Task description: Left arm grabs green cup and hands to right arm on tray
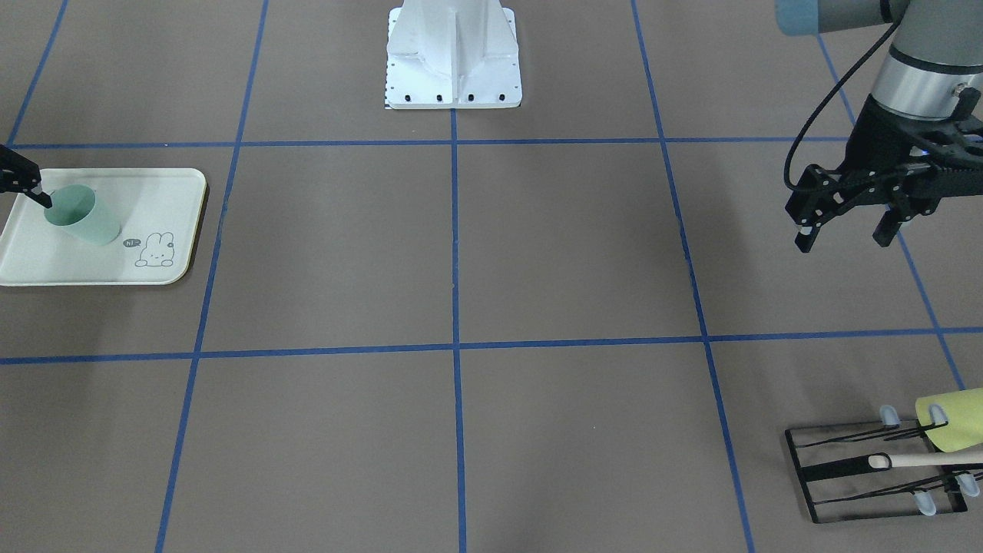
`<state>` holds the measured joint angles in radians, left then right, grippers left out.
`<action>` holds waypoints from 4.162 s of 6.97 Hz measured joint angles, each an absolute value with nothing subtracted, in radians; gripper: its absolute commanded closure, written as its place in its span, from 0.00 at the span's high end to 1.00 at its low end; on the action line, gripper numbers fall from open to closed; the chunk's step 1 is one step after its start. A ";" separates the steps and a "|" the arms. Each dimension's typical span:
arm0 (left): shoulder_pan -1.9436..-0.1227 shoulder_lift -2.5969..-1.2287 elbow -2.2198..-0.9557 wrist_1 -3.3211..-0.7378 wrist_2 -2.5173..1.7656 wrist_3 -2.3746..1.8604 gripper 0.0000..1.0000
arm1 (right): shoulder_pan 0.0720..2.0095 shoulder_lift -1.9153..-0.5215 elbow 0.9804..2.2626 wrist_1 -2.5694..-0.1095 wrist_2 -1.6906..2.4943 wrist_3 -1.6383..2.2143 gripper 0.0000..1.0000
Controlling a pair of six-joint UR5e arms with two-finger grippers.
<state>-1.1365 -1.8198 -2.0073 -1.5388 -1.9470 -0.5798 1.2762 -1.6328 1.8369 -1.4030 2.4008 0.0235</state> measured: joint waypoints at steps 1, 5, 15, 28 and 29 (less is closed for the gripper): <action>-1.166 -1.791 -2.005 -1.535 -1.957 -0.463 1.00 | 1.336 -1.576 1.838 -1.554 2.400 -0.088 0.99; -1.356 -1.633 -1.960 -1.551 -2.137 -0.190 1.00 | 1.536 -1.477 1.827 -1.870 2.384 -0.424 0.99; -1.599 -1.487 -1.699 -1.705 -2.311 -0.018 1.00 | 1.615 -1.540 1.714 -1.781 2.280 -0.281 1.00; -1.590 -1.486 -1.710 -1.682 -2.315 -0.103 1.00 | 1.594 -1.538 1.567 -1.586 2.348 -0.168 1.00; -1.589 -1.489 -1.713 -1.663 -2.316 -0.103 1.00 | 1.591 -1.538 1.567 -1.586 2.360 -0.163 1.00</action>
